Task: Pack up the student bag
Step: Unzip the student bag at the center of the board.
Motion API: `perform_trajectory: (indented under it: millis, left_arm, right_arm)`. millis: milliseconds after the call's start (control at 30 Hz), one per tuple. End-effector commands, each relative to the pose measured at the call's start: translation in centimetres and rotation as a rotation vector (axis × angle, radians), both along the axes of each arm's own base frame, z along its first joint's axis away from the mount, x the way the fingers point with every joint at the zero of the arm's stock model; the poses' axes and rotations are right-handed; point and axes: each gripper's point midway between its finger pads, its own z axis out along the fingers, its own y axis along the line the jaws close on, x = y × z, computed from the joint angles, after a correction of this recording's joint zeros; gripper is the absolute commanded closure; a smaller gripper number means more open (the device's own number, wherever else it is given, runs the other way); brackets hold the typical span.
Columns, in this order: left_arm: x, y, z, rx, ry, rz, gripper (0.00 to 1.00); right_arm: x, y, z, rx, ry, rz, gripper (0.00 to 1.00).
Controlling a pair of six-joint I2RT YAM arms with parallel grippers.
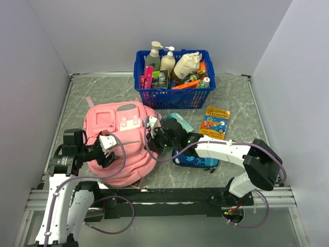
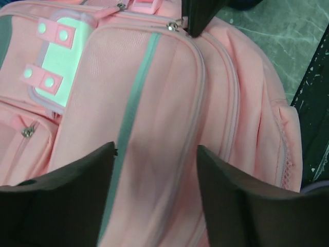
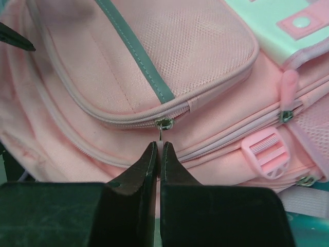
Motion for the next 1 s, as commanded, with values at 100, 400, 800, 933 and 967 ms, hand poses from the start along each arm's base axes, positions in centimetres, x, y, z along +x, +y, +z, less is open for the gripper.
perform_trajectory:
  millis: [100,400,800,933,967]
  left_arm:
    - [3.0,-0.1,3.0,-0.002,-0.081,-0.007,0.13]
    - [10.6,6.7,-0.1,0.215,-0.054,0.145,0.11]
    - [9.0,3.6,-0.3,0.085,0.134,-0.138,0.13]
    - [11.4,1.3,0.2,0.077,-0.045,-0.096,0.12]
    - [11.4,0.1,0.7,0.066,-0.066,-0.121,0.12]
  right_arm:
    - [-1.3,-0.4,1.9,0.027,-0.014,-0.003,1.00]
    - [0.3,-3.8,2.0,-0.027,-0.064,-0.164,1.00]
    - [0.7,-5.2,1.6,-0.072,-0.070,-0.202,1.00]
    - [0.9,-5.1,1.7,-0.072,-0.067,-0.205,1.00]
    - [1.0,-5.1,1.5,-0.077,-0.066,-0.207,1.00]
